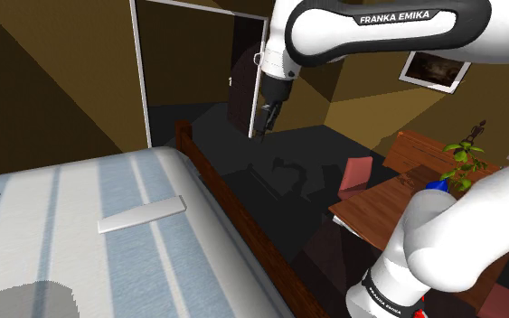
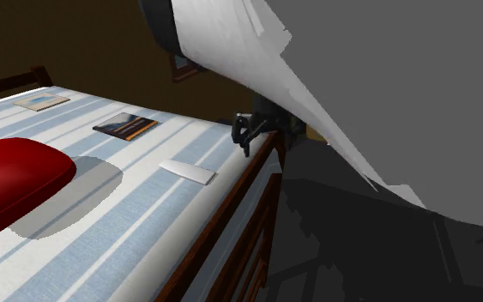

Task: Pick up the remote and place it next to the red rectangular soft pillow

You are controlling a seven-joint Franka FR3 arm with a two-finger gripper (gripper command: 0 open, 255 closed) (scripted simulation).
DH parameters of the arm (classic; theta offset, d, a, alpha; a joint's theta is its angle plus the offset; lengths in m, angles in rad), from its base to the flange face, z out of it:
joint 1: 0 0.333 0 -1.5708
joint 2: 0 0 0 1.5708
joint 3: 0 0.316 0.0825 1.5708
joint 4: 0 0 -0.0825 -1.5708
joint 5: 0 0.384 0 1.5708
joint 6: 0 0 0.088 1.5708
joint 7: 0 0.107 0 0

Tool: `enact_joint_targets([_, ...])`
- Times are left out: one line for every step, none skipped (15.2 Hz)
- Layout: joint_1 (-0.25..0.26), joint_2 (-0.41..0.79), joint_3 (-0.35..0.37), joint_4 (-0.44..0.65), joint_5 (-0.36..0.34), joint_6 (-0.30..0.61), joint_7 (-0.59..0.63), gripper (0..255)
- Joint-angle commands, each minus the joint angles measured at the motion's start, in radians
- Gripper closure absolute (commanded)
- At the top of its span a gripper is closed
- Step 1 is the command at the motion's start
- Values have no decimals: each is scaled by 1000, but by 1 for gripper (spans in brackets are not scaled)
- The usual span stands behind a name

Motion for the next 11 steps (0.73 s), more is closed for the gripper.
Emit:
enact_joint_targets([18,75,4,31,1,40,-44,0])
enact_joint_targets([27,110,8,48,1,54,-63,0])
enact_joint_targets([36,144,12,66,1,68,-83,0])
enact_joint_targets([44,178,16,84,2,81,-101,0])
enact_joint_targets([52,211,21,103,1,93,-120,0])
enact_joint_targets([60,245,27,123,1,105,-138,0])
enact_joint_targets([68,278,32,143,0,115,-156,0])
enact_joint_targets([75,311,39,163,-1,125,-174,0])
enact_joint_targets([83,344,45,185,-2,134,-191,0])
enact_joint_targets([90,376,52,206,-4,142,-208,0])
enact_joint_targets([97,408,59,228,-7,149,-224,0])
